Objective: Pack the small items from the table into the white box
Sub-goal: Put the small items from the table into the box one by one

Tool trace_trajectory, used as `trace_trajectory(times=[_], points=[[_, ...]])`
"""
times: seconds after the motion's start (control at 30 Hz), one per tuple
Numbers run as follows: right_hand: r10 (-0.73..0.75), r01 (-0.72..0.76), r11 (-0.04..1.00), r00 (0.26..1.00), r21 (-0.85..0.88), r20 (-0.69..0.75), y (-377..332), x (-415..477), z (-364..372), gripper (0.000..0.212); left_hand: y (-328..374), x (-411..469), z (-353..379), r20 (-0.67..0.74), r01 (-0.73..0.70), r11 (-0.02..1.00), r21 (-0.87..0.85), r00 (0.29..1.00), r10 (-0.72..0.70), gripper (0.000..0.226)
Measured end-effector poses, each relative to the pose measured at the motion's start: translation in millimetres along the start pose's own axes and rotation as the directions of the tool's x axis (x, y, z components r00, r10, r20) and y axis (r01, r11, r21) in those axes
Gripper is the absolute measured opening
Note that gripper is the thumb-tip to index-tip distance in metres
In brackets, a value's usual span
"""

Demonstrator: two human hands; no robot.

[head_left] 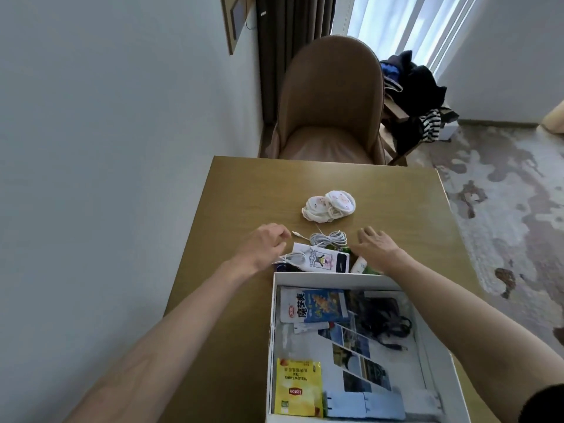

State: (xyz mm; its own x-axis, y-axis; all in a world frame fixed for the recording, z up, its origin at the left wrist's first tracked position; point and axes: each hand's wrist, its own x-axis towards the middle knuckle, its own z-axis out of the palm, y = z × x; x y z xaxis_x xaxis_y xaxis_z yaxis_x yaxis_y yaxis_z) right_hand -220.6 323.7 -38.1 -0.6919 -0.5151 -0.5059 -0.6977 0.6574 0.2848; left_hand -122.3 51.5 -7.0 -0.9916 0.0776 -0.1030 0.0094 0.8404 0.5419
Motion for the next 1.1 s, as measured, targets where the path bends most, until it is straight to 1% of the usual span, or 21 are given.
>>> trace_trajectory(times=[0.07, 0.13, 0.23, 0.3, 0.37, 0.47, 0.53, 0.63, 0.67, 0.73, 0.77, 0.87, 0.93, 1.0, 1.1], points=[[-0.003, 0.003, 1.000, 1.000, -0.016, -0.006, 4, -3, 2, 0.047, -5, 12, 2, 0.103, 0.010, 0.999, 0.047, 0.995, -0.015, 0.023], [0.025, -0.024, 0.999, 1.000, 0.045, -0.015, 8, -13, 2, 0.045, -7, 20, 7, 0.220, 0.019, 0.993, 0.118, 0.974, -0.045, 0.029], [0.139, -0.100, 0.955, 0.982, 0.279, -0.126, 15, -28, -6, 0.037, -9, 32, 17, 0.336, 0.021, 0.976, 0.218, 0.937, -0.095, 0.040], [0.217, -0.113, 0.882, 0.959, 0.458, -0.181, 14, -41, -19, 0.028, -13, 36, 25, 0.385, 0.026, 0.961, 0.276, 0.913, -0.135, 0.044], [0.286, -0.117, 0.809, 0.934, 0.576, -0.213, 8, -55, -32, 0.025, -18, 38, 33, 0.393, 0.048, 0.947, 0.319, 0.902, -0.178, 0.043], [0.342, -0.060, 0.695, 0.904, 0.716, -0.257, -4, -78, -49, 0.027, -23, 36, 41, 0.372, 0.082, 0.940, 0.331, 0.904, -0.209, 0.027], [0.358, 0.032, 0.544, 0.895, 0.838, -0.267, -14, -94, -56, 0.025, -25, 34, 43, 0.366, 0.089, 0.949, 0.302, 0.909, -0.202, 0.018], [0.374, 0.133, 0.288, 0.896, 0.948, -0.239, -26, -119, -55, 0.021, -22, 23, 35, 0.311, 0.143, 0.966, 0.215, 0.928, -0.207, 0.022], [0.368, 0.147, 0.228, 0.902, 0.962, -0.225, -29, -127, -52, 0.019, -20, 18, 28, 0.278, 0.158, 0.969, 0.188, 0.938, -0.207, 0.024], [0.338, 0.172, 0.140, 0.917, 0.975, -0.211, -32, -140, -43, 0.018, -12, 5, 13, 0.203, 0.166, 0.977, 0.133, 0.960, -0.191, 0.024], [0.325, 0.183, 0.116, 0.922, 0.976, -0.211, -34, -146, -38, 0.018, -6, -1, 5, 0.164, 0.153, 0.983, 0.098, 0.972, -0.167, 0.022], [0.278, 0.201, 0.099, 0.935, 0.975, -0.221, -39, -158, -24, 0.019, 19, -26, -16, 0.019, 0.054, 0.999, 0.006, 0.998, -0.054, 0.015], [0.235, 0.186, 0.095, 0.950, 0.978, -0.204, -43, -163, -17, 0.019, 40, -46, -25, -0.070, -0.033, 0.999, 0.002, 0.997, 0.033, 0.019], [0.194, 0.165, 0.109, 0.964, 0.980, -0.184, -46, -168, -10, 0.019, 58, -67, -26, -0.093, -0.096, 0.995, 0.034, 0.991, 0.099, 0.024], [0.162, 0.130, 0.162, 0.974, 0.978, -0.156, -51, -176, -2, 0.016, 76, -95, -15, -0.054, -0.135, 0.982, 0.130, 0.988, 0.143, 0.025]])
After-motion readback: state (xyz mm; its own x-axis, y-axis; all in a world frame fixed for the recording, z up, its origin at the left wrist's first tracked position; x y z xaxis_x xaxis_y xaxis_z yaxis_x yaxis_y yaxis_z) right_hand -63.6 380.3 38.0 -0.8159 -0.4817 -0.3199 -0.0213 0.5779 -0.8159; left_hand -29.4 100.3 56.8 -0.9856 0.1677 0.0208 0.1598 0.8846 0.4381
